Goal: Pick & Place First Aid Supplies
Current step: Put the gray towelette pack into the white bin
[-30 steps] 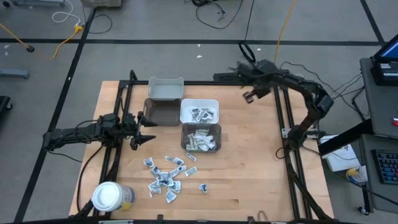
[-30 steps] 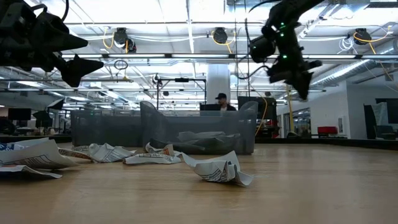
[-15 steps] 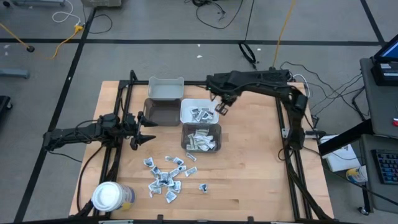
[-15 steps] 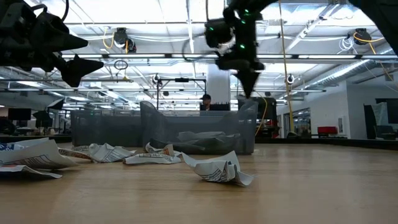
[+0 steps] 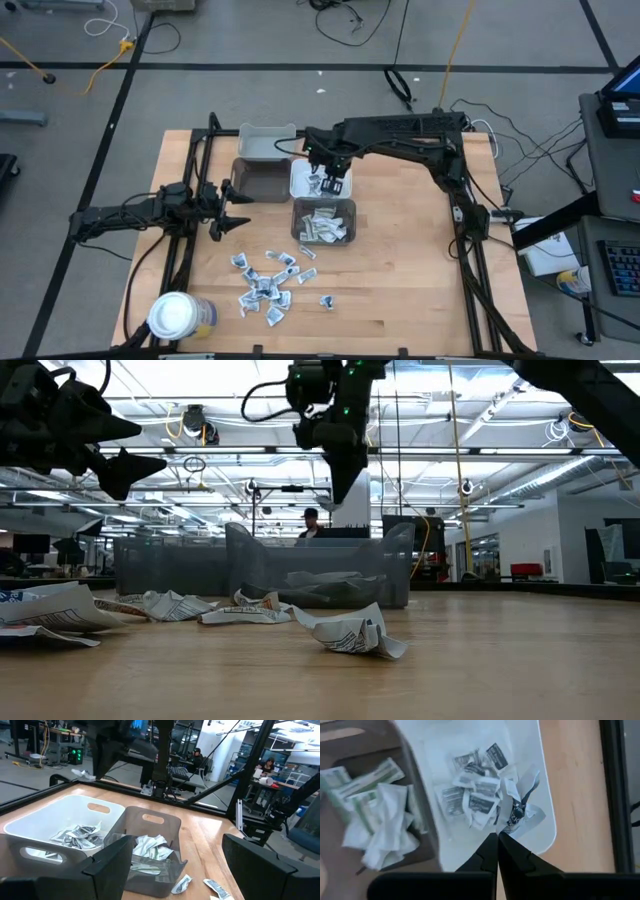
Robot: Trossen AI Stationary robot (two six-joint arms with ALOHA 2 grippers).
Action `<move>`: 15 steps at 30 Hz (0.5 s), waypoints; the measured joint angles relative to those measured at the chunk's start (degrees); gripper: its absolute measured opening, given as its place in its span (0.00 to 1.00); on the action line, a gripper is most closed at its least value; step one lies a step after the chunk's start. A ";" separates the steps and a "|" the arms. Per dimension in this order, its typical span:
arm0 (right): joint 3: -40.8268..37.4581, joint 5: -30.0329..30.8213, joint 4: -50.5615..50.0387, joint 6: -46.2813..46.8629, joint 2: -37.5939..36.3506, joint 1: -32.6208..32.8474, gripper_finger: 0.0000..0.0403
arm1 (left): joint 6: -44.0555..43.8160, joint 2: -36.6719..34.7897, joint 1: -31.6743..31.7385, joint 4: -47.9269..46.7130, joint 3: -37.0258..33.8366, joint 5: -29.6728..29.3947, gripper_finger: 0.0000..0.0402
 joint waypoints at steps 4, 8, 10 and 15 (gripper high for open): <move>-0.02 0.27 1.56 -0.97 3.30 -0.11 0.00 | 0.01 -0.01 0.00 0.00 0.00 0.00 0.77; -0.02 0.23 3.30 -1.86 6.33 -0.02 0.00 | 0.01 0.00 0.00 0.00 0.00 0.00 0.77; -0.02 0.21 3.40 -2.36 7.80 0.09 0.00 | -0.01 0.01 -0.01 0.00 -0.01 0.00 0.77; -0.09 -3.30 5.16 -4.57 10.78 0.13 0.00 | -0.01 0.01 0.00 0.00 0.00 0.00 0.77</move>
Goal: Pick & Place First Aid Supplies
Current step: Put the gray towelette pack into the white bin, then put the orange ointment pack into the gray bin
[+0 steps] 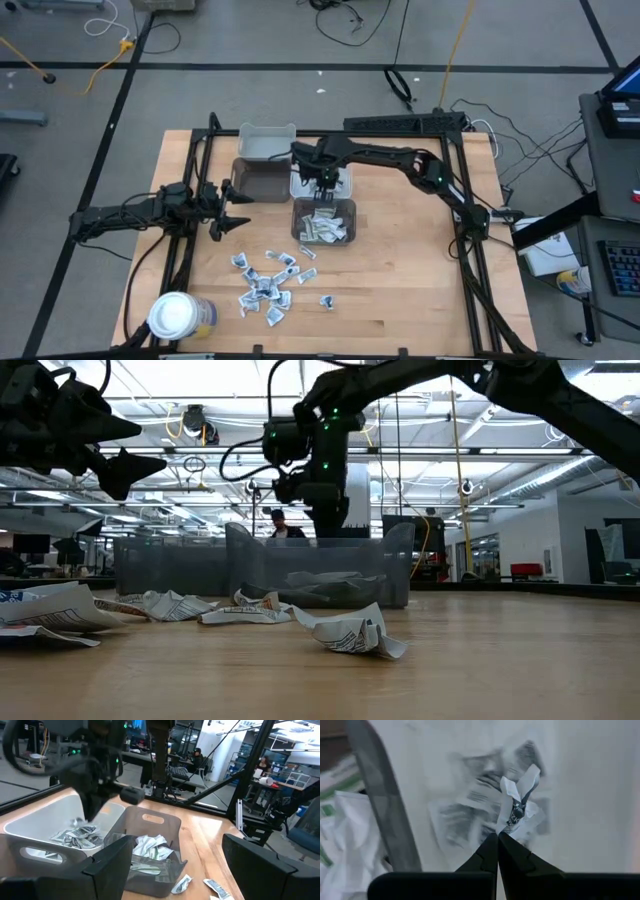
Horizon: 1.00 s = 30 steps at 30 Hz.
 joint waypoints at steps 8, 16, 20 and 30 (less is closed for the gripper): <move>0.00 -2.38 0.53 1.13 0.96 -0.21 0.20 | 0.00 0.00 0.01 0.00 -0.01 0.00 0.77; -0.12 -2.32 6.24 1.34 -0.95 -0.59 0.58 | 0.01 -0.02 0.00 0.00 0.00 0.00 0.77; -1.41 -2.36 14.38 0.48 -3.54 -0.61 0.70 | 0.00 0.00 0.00 0.02 0.01 0.00 0.77; -38.02 -1.85 63.44 1.21 -28.54 -1.52 0.75 | 0.01 -0.02 0.00 0.26 0.00 -0.43 0.77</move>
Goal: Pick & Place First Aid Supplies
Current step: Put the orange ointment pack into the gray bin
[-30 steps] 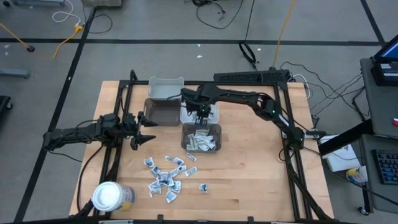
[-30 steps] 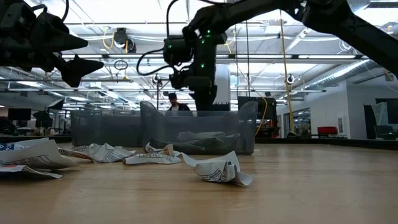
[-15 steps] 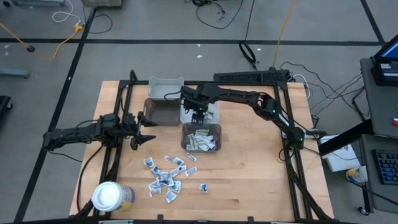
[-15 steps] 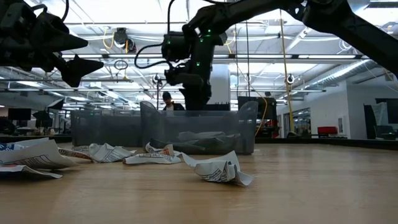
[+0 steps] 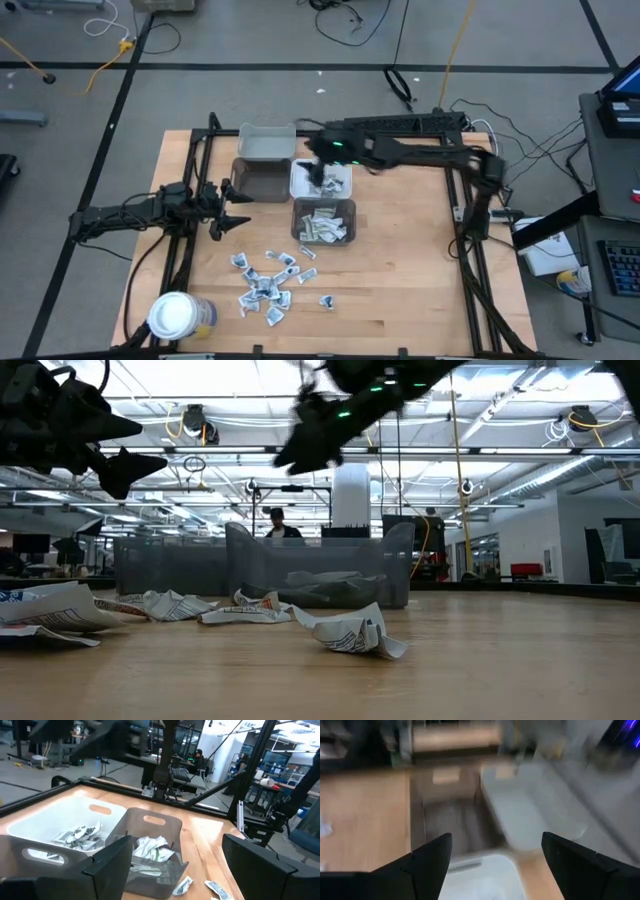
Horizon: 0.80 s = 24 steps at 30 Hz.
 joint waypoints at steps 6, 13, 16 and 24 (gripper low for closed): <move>-29.43 -0.07 26.13 -7.09 -19.47 -0.08 0.74 | 0.00 0.33 0.00 0.15 0.06 0.11 0.77; -53.69 0.13 34.85 -14.27 -41.71 -1.25 0.74 | -0.01 1.75 0.01 0.06 0.03 -0.17 0.77; -61.79 2.07 37.02 -16.15 -51.07 -1.95 0.74 | -0.01 2.12 -0.01 -0.17 -0.04 -0.09 0.77; -75.17 2.55 37.39 -9.67 -70.87 -3.48 0.74 | -0.01 2.56 0.00 -0.16 -0.01 -0.07 0.77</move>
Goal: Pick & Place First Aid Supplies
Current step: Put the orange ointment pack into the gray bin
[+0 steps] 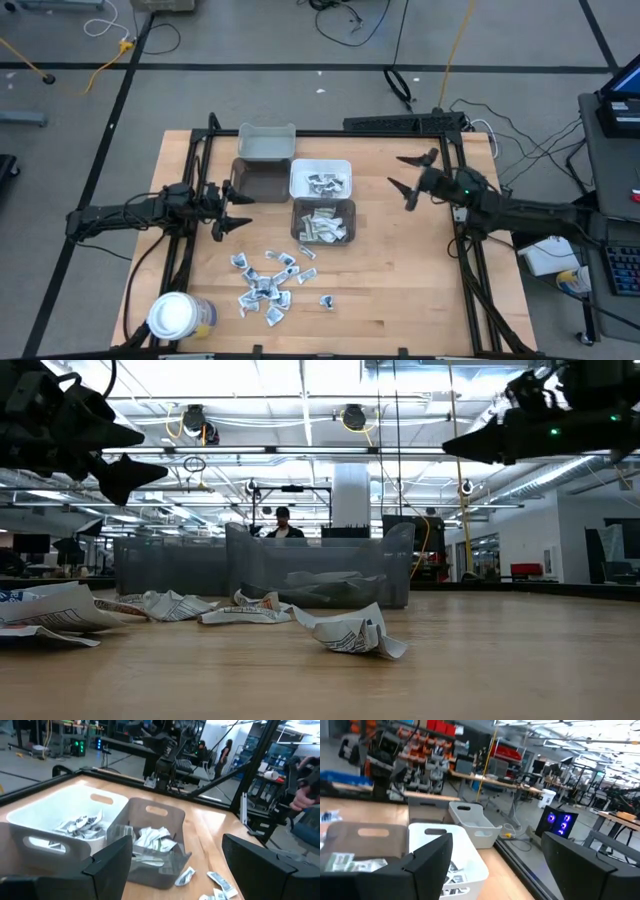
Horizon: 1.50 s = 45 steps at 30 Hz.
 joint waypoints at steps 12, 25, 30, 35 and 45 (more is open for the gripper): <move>-4.83 0.04 -13.52 5.20 -17.18 -6.16 0.74 | 0.00 0.13 0.01 -0.08 0.00 0.02 0.77; -8.95 4.51 -19.64 17.01 -29.70 -8.25 0.74 | 0.00 0.13 0.01 -0.10 0.00 0.04 0.77; -11.51 4.63 -21.81 20.77 -34.05 -8.23 0.74 | 0.00 0.13 0.01 -0.10 0.00 0.04 0.77; -12.64 4.43 -26.59 23.94 -34.41 -8.24 0.74 | 0.00 0.13 0.01 -0.09 0.00 0.07 0.77; -12.71 2.93 -27.32 24.40 -34.47 -8.07 0.74 | 0.00 0.13 0.01 -0.09 0.01 0.07 0.77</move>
